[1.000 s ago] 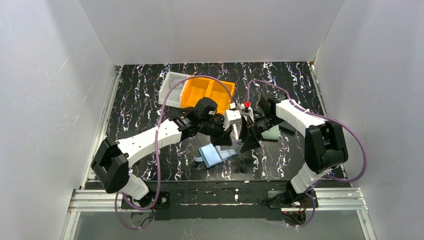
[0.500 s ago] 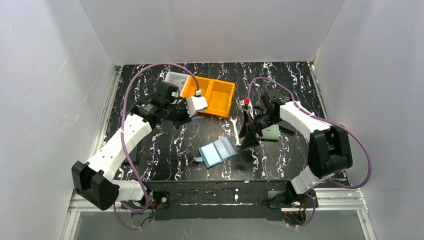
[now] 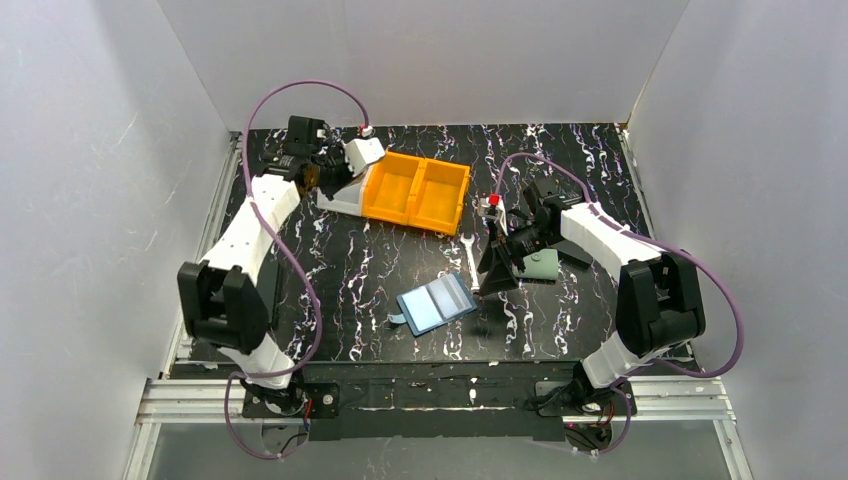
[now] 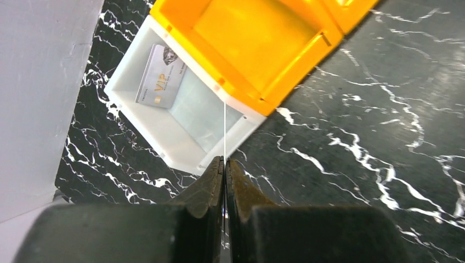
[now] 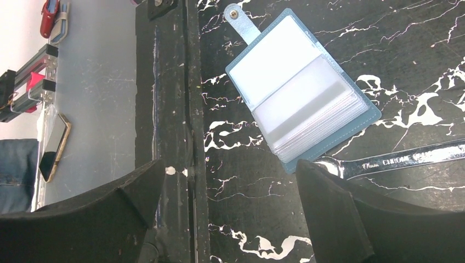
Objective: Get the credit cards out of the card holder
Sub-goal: Place the credit card in the storage box, then remove the credit card from the card holder.
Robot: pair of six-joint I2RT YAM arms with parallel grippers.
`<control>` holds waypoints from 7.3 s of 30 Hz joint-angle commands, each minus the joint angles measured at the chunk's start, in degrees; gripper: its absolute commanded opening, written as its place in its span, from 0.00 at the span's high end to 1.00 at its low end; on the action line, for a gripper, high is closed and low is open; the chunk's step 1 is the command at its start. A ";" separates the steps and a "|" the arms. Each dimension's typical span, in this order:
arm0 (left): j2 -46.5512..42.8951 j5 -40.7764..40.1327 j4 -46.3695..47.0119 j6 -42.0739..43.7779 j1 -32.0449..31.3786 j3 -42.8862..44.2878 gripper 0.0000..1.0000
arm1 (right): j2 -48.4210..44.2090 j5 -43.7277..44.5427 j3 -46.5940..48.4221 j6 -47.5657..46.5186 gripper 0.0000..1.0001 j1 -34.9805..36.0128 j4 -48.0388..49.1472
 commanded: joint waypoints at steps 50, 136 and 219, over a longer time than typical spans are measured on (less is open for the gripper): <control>37.15 14.92 12.91 0.23 8.64 22.43 0.97 | 4.81 -4.75 2.78 -7.47 0.02 -0.37 -9.18; -67.61 -1.77 12.63 -102.70 -13.42 -60.33 0.04 | -5.24 0.76 -5.94 -18.61 0.02 -13.12 -2.95; 21.82 -37.72 -13.75 -128.58 -47.41 -0.89 0.26 | -2.10 8.15 -4.36 -4.35 0.00 -12.50 3.87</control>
